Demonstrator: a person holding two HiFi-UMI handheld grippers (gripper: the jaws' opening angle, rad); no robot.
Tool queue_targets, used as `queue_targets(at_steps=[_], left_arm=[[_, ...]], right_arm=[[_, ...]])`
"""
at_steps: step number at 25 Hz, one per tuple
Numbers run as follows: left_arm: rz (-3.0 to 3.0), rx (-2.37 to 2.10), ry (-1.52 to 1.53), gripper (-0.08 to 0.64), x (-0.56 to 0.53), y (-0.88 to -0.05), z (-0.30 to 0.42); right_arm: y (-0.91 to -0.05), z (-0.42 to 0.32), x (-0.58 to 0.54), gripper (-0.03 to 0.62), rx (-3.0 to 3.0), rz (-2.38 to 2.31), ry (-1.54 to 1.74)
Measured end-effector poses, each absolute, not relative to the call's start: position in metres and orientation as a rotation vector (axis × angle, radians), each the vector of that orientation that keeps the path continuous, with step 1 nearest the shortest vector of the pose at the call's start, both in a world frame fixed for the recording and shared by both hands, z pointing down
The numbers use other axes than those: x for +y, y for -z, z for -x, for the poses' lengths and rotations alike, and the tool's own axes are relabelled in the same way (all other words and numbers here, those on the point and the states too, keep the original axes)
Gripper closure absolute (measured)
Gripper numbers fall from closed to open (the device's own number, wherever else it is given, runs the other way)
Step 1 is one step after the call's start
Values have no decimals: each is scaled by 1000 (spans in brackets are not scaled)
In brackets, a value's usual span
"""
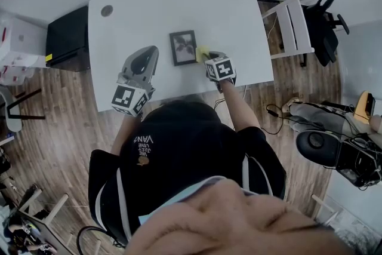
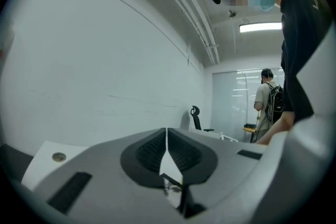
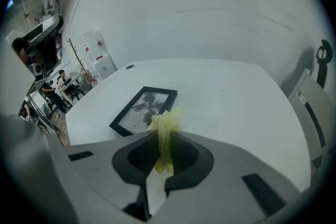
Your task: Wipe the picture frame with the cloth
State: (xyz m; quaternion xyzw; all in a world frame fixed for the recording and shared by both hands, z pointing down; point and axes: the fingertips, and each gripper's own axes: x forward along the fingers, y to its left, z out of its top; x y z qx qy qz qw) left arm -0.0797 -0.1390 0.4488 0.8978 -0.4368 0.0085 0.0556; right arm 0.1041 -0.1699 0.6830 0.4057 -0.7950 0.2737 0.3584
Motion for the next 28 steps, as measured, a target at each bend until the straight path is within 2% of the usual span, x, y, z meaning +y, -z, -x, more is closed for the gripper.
queue_targets(at_steps=[12,28], left_arm=[[-2733,-1342,-20,540,-140,-446,84],[-2792,-1356,19,540,-165,-426,94]], right_arm=[[-669,-99,-176,553,-2118,-1089,-701],[-523,-87,-212,553,-2387,-1372,-384]])
